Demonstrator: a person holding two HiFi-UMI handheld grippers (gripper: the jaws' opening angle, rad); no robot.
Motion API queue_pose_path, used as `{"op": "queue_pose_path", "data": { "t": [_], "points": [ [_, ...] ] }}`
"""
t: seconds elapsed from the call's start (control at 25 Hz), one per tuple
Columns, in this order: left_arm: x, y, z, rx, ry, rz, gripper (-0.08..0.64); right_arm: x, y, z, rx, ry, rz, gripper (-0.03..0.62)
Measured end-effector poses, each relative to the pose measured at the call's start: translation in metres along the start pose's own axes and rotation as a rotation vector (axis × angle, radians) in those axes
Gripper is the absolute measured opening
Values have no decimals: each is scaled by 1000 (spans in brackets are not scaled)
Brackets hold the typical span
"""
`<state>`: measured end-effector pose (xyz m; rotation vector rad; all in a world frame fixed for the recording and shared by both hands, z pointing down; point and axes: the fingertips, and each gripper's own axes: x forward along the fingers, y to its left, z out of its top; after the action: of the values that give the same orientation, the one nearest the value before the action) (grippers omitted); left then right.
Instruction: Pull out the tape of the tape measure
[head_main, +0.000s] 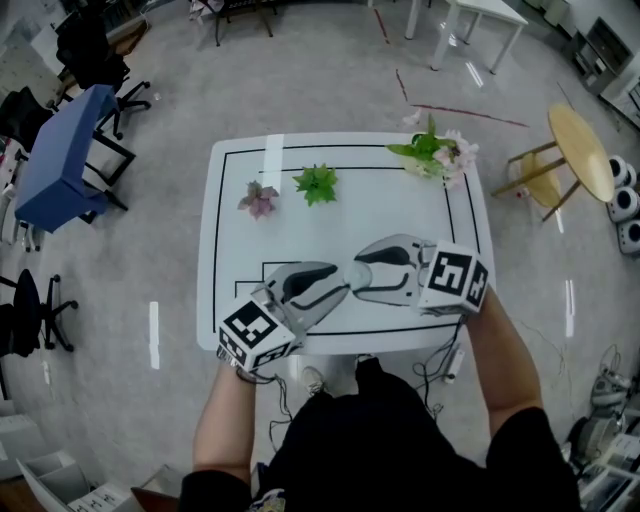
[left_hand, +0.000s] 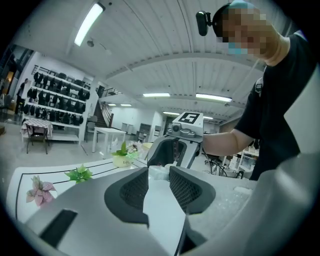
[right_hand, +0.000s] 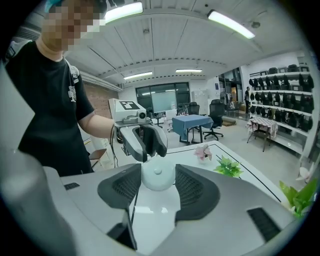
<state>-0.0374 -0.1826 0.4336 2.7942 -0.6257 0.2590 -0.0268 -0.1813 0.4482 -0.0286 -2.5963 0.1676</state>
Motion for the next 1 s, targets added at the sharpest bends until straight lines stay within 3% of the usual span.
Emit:
{"op": "queue_pose_path", "data": {
  "t": [0.2, 0.52, 0.84, 1.0],
  "points": [
    [-2, -15, 0, -3, 10, -107, 109, -1, 12, 2, -28, 29, 29, 212],
    [-8, -27, 6, -26, -23, -160, 84, -7, 23, 8, -36, 21, 31, 212],
    [-14, -36, 14, -16, -51, -163, 41, -12, 30, 16, -22, -10, 6, 212],
    [-17, -30, 14, -17, -59, -105, 8, -10, 29, 18, -10, -23, -40, 212]
  ]
}}
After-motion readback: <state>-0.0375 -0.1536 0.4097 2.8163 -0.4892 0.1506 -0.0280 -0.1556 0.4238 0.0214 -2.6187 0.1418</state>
